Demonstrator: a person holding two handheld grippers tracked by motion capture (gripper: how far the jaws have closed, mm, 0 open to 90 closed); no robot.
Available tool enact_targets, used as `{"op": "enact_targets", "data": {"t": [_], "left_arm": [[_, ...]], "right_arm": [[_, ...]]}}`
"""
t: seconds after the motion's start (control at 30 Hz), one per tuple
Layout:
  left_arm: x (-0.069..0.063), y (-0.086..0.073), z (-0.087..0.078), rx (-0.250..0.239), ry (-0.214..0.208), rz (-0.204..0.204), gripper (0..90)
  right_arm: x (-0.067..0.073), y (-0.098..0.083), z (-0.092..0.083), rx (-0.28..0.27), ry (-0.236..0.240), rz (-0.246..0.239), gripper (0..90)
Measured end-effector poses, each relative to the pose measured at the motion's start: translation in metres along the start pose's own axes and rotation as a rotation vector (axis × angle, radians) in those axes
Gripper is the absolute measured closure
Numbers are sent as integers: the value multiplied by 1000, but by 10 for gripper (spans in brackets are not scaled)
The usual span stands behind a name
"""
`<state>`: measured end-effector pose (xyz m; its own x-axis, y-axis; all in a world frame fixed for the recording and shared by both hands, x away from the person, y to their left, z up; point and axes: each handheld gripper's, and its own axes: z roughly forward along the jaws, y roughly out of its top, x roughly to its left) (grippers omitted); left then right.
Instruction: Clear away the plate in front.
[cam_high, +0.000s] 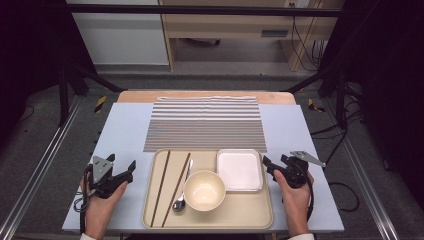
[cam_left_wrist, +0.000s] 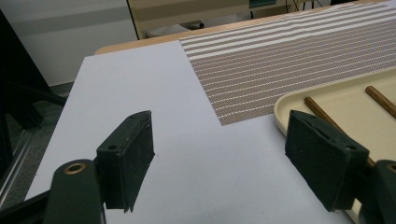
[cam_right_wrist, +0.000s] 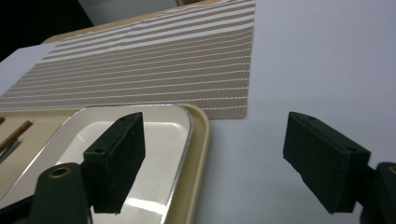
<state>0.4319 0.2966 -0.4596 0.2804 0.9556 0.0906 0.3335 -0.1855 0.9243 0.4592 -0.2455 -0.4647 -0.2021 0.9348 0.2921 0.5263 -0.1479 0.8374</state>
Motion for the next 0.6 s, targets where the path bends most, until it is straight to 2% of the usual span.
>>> {"op": "enact_targets", "data": {"t": [0.17, 0.23, 0.3, 0.33, 0.37, 0.4, 0.43, 0.47, 0.53, 0.57, 0.6], "left_arm": [[3, -1, 1, -10, -27, -3, 207], [4, -1, 2, -13, -41, -1, 184], [4, -1, 3, -17, -58, -3, 174], [3, -2, 4, -18, -78, 0, 167], [3, -2, 4, -18, -78, 0, 159], [1, -2, 4, -22, -102, 10, 150], [1, -2, 4, -22, -102, 10, 143], [-1, -2, 4, -28, -125, 20, 132], [-1, -2, 4, -31, -137, 23, 118], [-2, -2, 5, -32, -151, 25, 118], [-2, -2, 5, -36, -163, 24, 112]], "right_arm": [[-7, 2, 1, -29, -56, -53, 189], [-8, 3, 2, -36, -60, -67, 193], [-9, 4, 3, -39, -63, -120, 200], [-9, 4, 3, -43, -66, -135, 202], [-8, 4, 3, -49, -65, -146, 202], [-8, 3, 2, -58, -62, -171, 198], [-8, 3, 2, -58, -62, -171, 198], [-6, 1, 1, -91, -62, -209, 180], [-4, 0, -1, -136, -69, -242, 149], [-4, 0, -1, -136, -69, -242, 149], [-3, -2, -2, -157, -81, -265, 134]]}}
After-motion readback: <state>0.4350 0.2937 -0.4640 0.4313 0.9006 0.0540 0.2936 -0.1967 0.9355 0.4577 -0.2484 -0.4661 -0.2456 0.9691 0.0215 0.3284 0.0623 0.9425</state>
